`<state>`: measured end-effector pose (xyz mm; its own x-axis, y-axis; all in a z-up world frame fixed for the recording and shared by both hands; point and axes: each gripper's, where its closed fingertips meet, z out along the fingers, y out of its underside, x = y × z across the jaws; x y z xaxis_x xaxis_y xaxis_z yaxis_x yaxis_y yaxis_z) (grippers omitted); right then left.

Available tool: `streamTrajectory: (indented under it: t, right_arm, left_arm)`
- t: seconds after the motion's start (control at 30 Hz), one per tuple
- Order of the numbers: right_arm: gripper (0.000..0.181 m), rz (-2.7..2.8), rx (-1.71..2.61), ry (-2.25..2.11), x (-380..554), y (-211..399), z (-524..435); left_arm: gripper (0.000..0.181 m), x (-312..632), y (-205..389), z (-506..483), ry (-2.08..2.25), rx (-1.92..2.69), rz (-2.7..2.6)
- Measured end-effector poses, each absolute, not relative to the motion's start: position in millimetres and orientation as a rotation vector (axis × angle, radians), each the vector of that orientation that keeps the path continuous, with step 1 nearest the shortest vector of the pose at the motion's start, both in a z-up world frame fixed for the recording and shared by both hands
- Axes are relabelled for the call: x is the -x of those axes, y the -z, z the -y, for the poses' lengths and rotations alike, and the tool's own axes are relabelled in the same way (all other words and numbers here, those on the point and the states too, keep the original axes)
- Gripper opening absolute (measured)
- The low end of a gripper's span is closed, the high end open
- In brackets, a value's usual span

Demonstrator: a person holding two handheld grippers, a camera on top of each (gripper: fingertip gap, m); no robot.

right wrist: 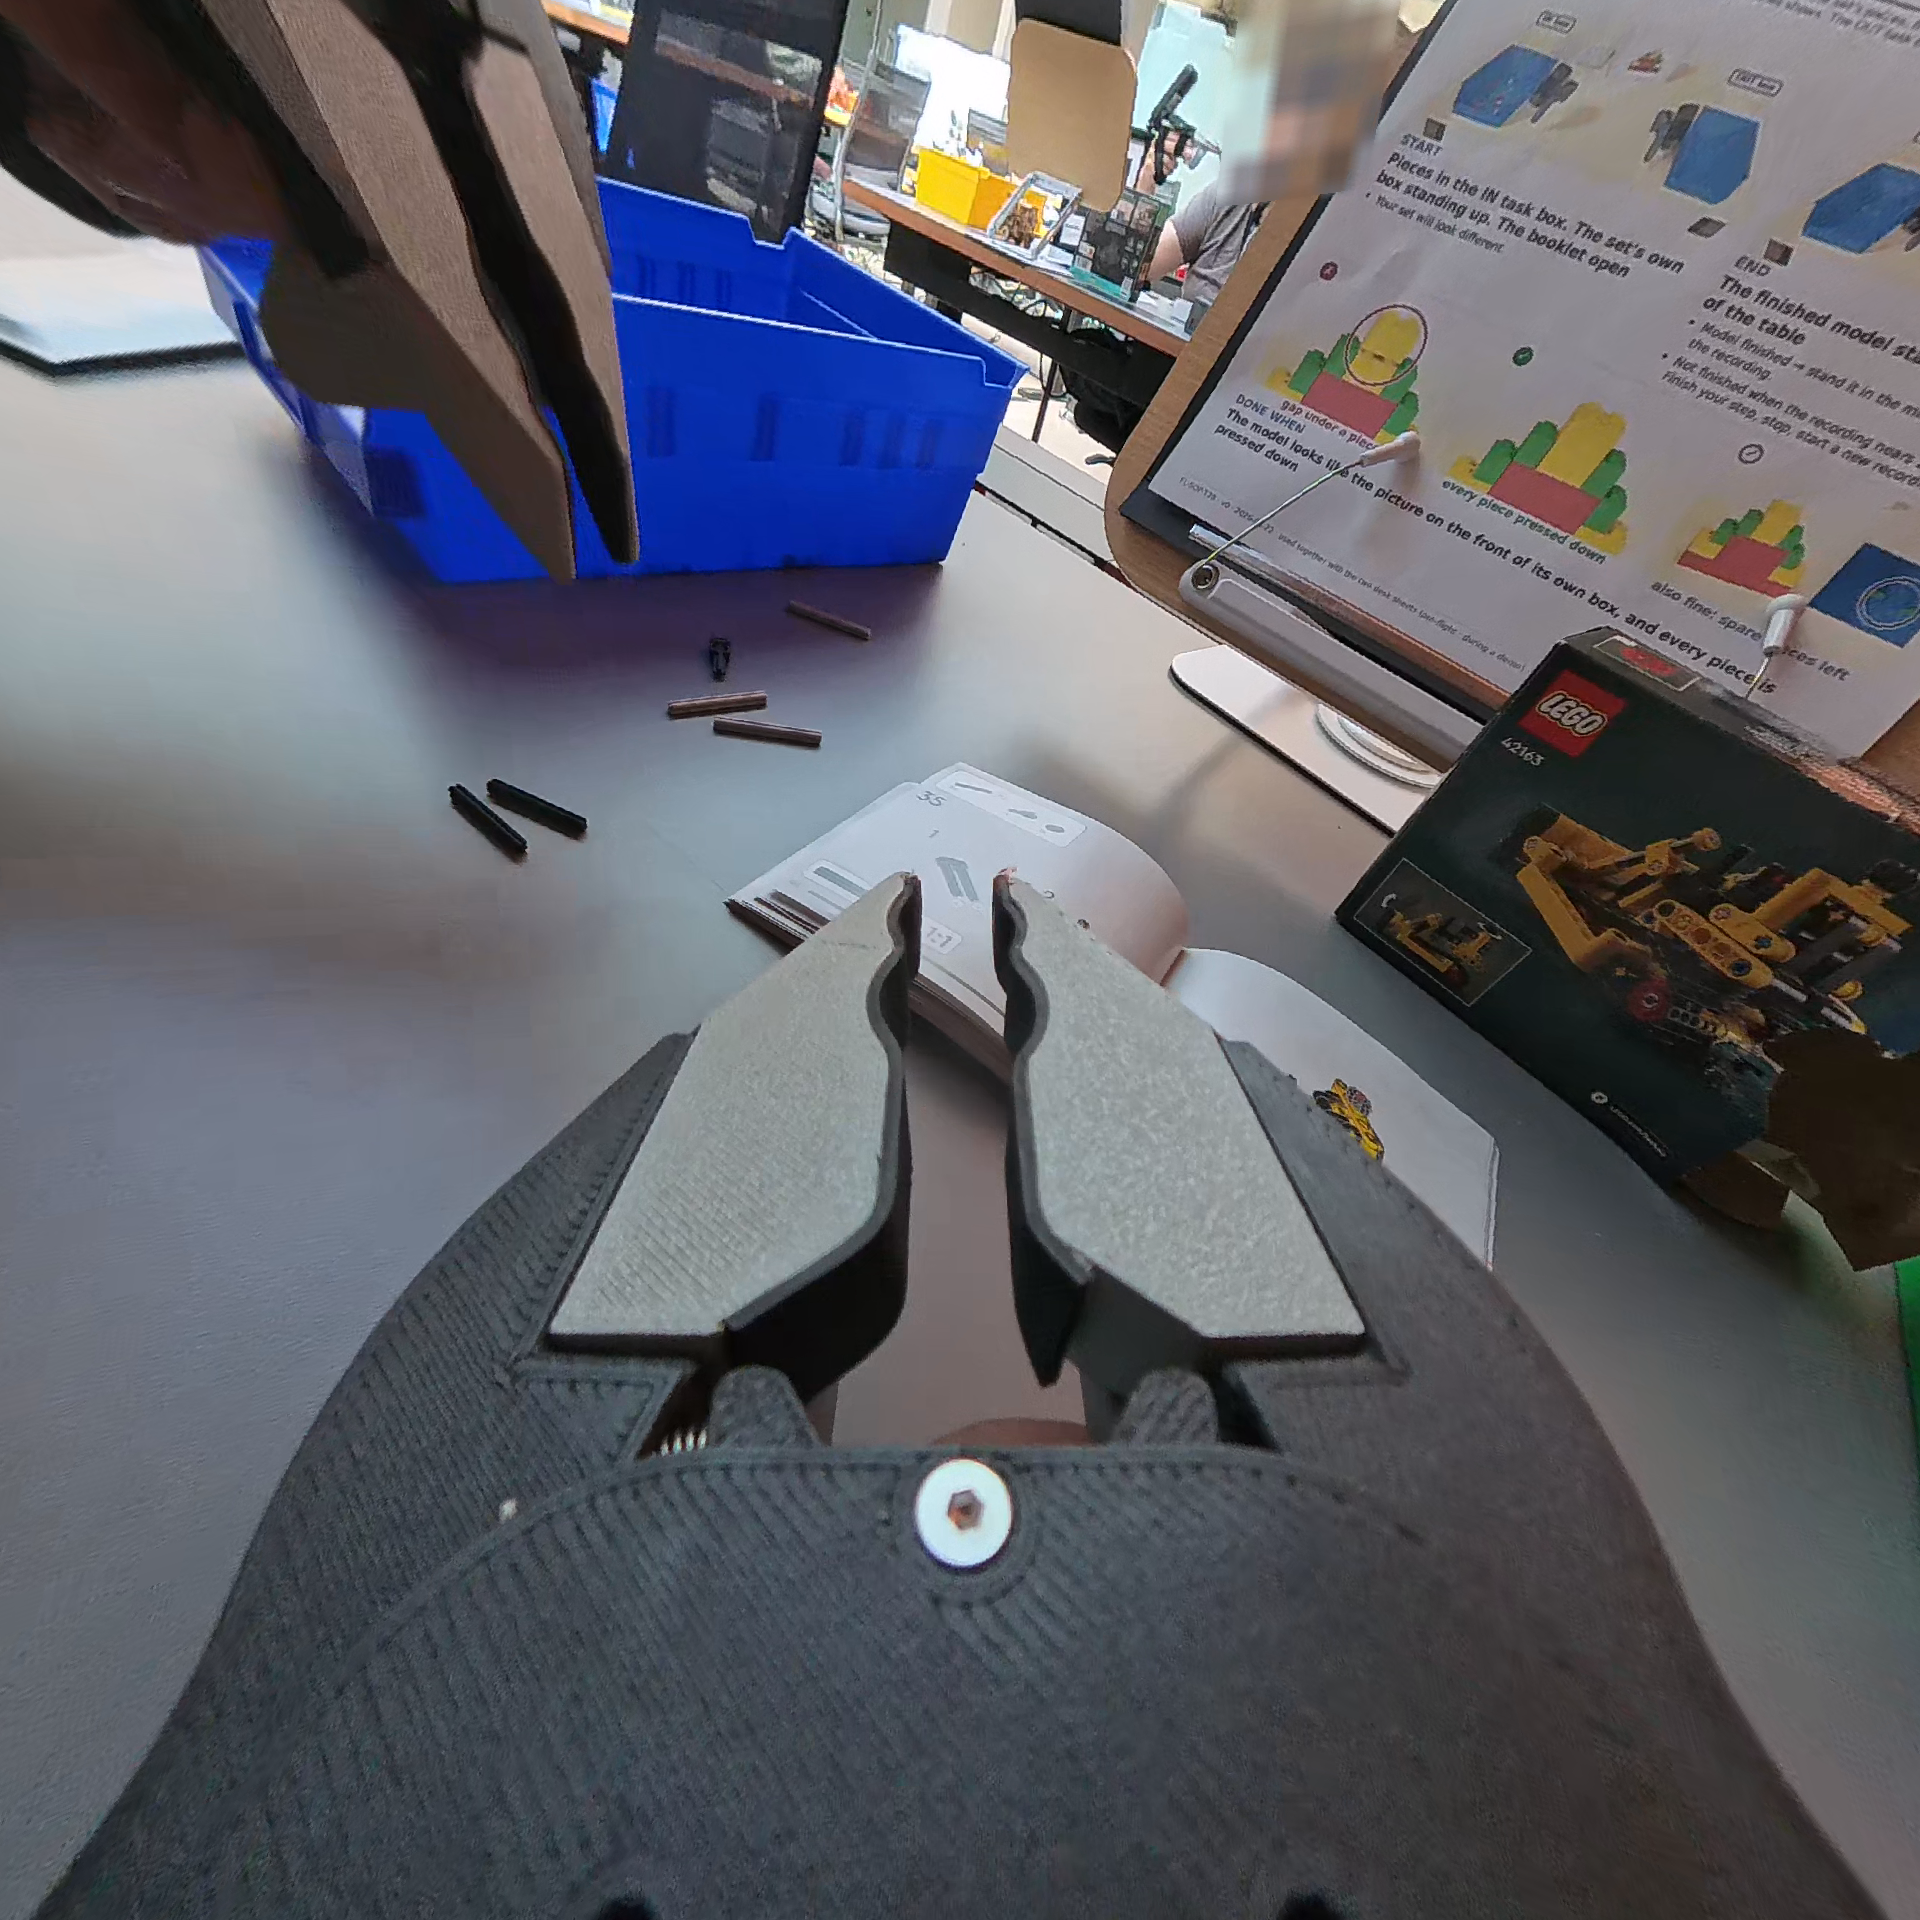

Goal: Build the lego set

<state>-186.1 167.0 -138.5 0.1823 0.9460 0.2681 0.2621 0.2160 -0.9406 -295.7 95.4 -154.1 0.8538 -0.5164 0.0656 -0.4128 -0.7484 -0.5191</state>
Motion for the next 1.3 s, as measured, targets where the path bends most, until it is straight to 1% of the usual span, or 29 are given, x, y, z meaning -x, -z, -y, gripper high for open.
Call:
streamTrajectory:
  t: [0.2, 0.27, 0.4, 0.53, 0.8, 0.87, 1.0, 1.03, 1.13, 1.17, 1.23, 1.3]
  right_arm:
    - [0.010, 1.328, 1.292, -0.711, 187.3, 140.9, -169.1]
    - [0.010, 1.326, 1.295, -0.698, 187.6, 141.5, -170.5]
    - [0.009, 1.318, 1.301, -0.688, 189.4, 141.9, -173.9]
    - [0.009, 1.307, 1.325, -0.678, 193.0, 143.4, -180.1]
    - [0.009, 1.318, 1.324, -0.620, 195.4, 146.7, -182.7]
    - [0.012, 1.325, 1.329, -0.611, 201.4, 147.6, -180.6]
    - [0.016, 1.506, 1.311, -0.712, 255.9, 142.5, -138.7]
    - [0.015, 1.564, 1.308, -0.698, 274.5, 140.9, -131.5]
    - [0.008, 1.715, 1.298, -0.743, 331.1, 139.1, -112.9]
    - [0.009, 1.760, 1.316, -0.761, 348.0, 144.1, -110.4]
    - [0.024, 1.873, 1.417, -0.746, 373.1, 167.3, -111.3]
    - [0.025, 1.956, 1.478, -0.678, 387.5, 192.1, -116.4]
  left_arm:
    - [0.016, 345.8, 96.5, -80.6, 0.192, 2.273, -0.437]
    - [0.020, 376.2, 82.1, -71.8, 0.118, 2.203, -0.328]
    - [0.019, 436.3, 59.0, -53.7, 0.004, 2.066, -0.111]
    - [0.014, 458.1, 43.7, -46.8, 0.067, 1.905, -0.001]
    - [0.015, 472.5, 68.6, -72.3, 0.036, 1.862, -0.039]
    - [0.015, 478.9, 73.3, -83.1, 0.008, 1.859, -0.048]
    - [0.010, 486.0, 73.1, -92.3, -0.035, 1.787, -0.041]
    - [0.007, 487.5, 77.6, -92.1, -0.040, 1.786, -0.036]
    - [0.010, 486.3, 89.3, -87.3, 0.016, 1.816, -0.018]
    - [0.009, 486.3, 88.6, -84.8, 0.022, 1.799, -0.007]
    - [0.009, 480.6, 85.4, -80.6, 0.067, 1.771, 0.006]
    - [0.008, 475.2, 82.0, -77.8, 0.071, 1.758, -0.013]
